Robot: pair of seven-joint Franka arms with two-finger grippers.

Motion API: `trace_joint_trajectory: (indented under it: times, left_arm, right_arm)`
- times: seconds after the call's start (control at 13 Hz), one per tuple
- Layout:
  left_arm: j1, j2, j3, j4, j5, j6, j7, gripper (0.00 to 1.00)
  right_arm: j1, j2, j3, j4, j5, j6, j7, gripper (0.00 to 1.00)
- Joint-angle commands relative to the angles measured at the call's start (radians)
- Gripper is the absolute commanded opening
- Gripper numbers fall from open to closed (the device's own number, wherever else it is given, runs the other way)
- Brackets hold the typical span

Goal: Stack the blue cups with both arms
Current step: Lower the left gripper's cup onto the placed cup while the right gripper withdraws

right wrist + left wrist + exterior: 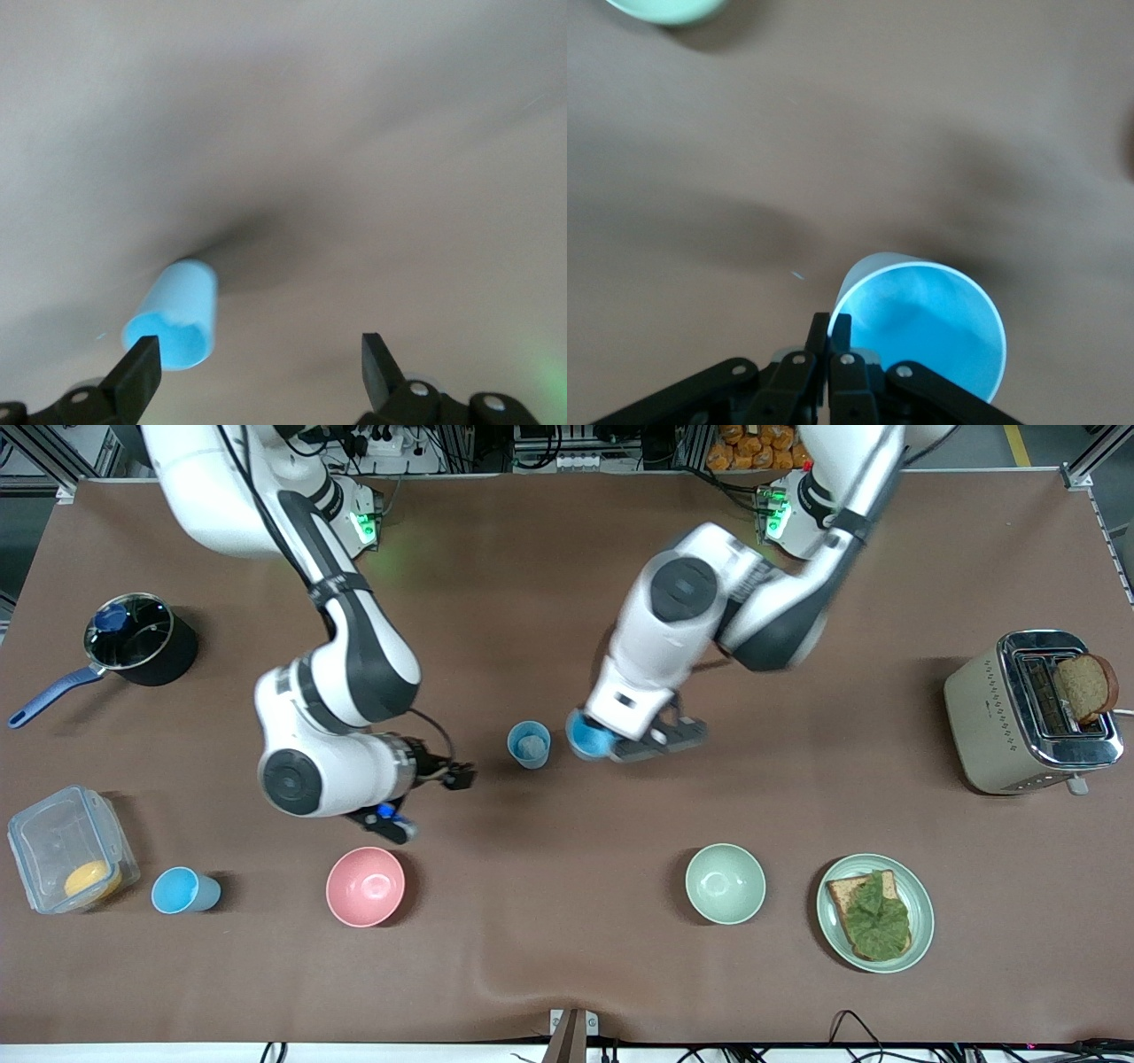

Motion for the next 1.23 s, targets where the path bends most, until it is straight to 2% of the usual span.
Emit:
trace_joint_trajectory:
  times: [0.0, 0.08, 0.23, 0.46, 0.62, 0.77, 0.92, 1.08, 1.15]
  left_arm:
    - [-0.079, 0.055, 0.017, 0.026, 0.022, 0.084, -0.084, 0.0]
    - [-0.088, 0.067, 0.016, 0.023, 0.065, 0.107, -0.107, 0.0]
    - [-0.111, 0.114, 0.016, 0.025, 0.079, 0.137, -0.127, 0.0]
    - [-0.122, 0.154, 0.017, 0.023, 0.105, 0.198, -0.146, 0.0]
    - [-0.125, 0.168, 0.017, 0.023, 0.119, 0.203, -0.146, 0.0]
    - [-0.117, 0.174, 0.017, 0.02, 0.126, 0.203, -0.144, 0.0]
    - [-0.116, 0.187, 0.016, 0.022, 0.125, 0.203, -0.141, 0.0]
    - [-0.113, 0.181, 0.016, 0.022, 0.114, 0.203, -0.143, 0.11]
    - [-0.114, 0.181, 0.016, 0.023, 0.114, 0.203, -0.146, 0.11]
  right_arm:
    - [-0.022, -0.065, 0.014, -0.015, -0.119, -0.078, -0.047, 1.0]
    - [-0.047, -0.085, 0.014, -0.017, -0.122, -0.102, -0.066, 1.0]
    - [-0.087, -0.122, 0.012, -0.017, -0.126, -0.135, -0.128, 1.0]
    - [-0.125, -0.191, 0.012, -0.041, -0.197, -0.153, -0.193, 1.0]
    - [-0.173, -0.289, 0.015, -0.129, -0.199, -0.114, -0.221, 1.0]
    - [-0.219, -0.41, 0.014, -0.218, -0.205, -0.075, -0.37, 1.0]
    - [-0.295, -0.491, 0.014, -0.27, -0.206, -0.076, -0.466, 1.0]
    - [-0.342, -0.548, 0.014, -0.287, -0.214, -0.081, -0.491, 1.0]
    - [-0.364, -0.57, 0.014, -0.287, -0.232, -0.08, -0.523, 1.0]
